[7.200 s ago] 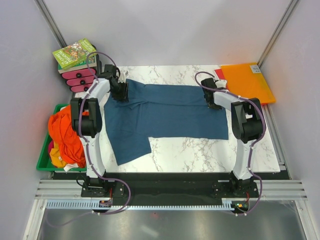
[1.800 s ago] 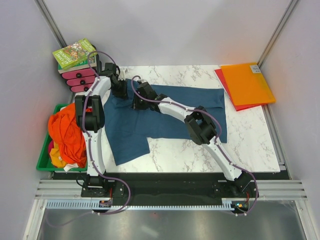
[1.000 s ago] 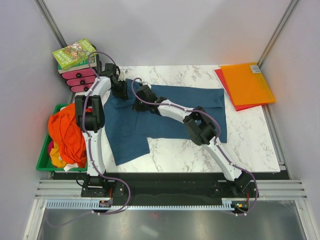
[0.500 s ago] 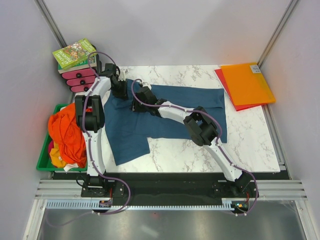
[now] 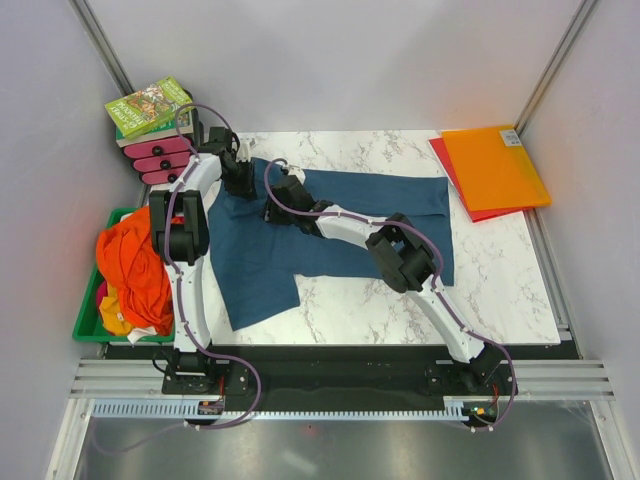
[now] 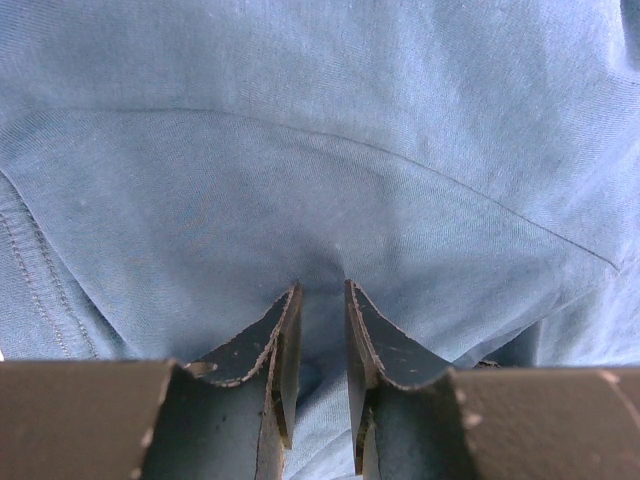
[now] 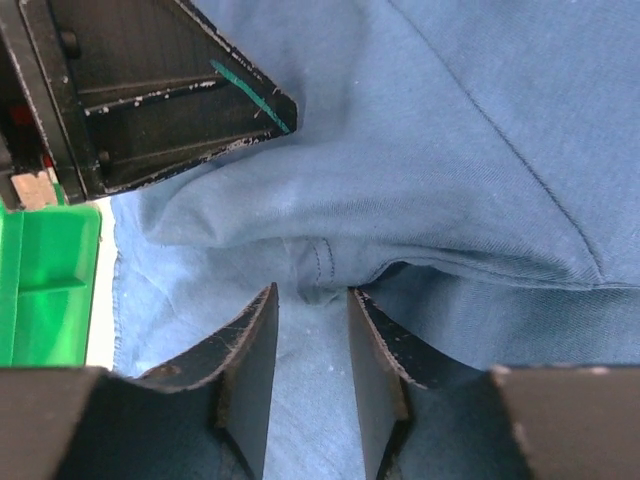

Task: Fold and stack the t-shirts
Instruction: Fold the flattened tshirt in 1/3 of the way, then grap the side of the flattened tshirt closest away from the robot with both arms

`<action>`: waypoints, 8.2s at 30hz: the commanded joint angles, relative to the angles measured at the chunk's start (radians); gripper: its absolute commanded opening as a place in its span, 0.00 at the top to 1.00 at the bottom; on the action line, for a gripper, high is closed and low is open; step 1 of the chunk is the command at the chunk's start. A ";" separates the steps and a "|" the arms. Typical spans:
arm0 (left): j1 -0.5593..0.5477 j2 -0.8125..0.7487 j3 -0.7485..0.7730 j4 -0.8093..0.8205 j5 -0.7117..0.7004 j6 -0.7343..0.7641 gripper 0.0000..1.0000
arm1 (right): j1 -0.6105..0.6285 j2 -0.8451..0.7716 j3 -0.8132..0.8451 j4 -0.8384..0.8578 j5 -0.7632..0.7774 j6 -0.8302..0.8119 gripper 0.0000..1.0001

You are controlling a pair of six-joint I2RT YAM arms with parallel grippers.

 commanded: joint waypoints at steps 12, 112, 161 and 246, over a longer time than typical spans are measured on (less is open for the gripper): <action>0.002 -0.008 -0.030 -0.003 0.022 0.022 0.69 | 0.003 0.008 -0.057 0.003 0.085 0.048 0.82; 0.012 0.248 0.388 -0.137 -0.046 -0.041 0.55 | -0.523 0.166 0.416 -0.585 0.212 -0.259 0.95; 0.024 -1.102 -1.117 -0.293 0.025 0.534 0.40 | 0.178 -1.094 -1.069 -0.339 0.729 -0.135 0.38; 0.012 -0.889 -1.761 1.957 -0.030 0.008 0.00 | 0.193 -1.098 -1.031 -0.284 0.778 -0.166 0.36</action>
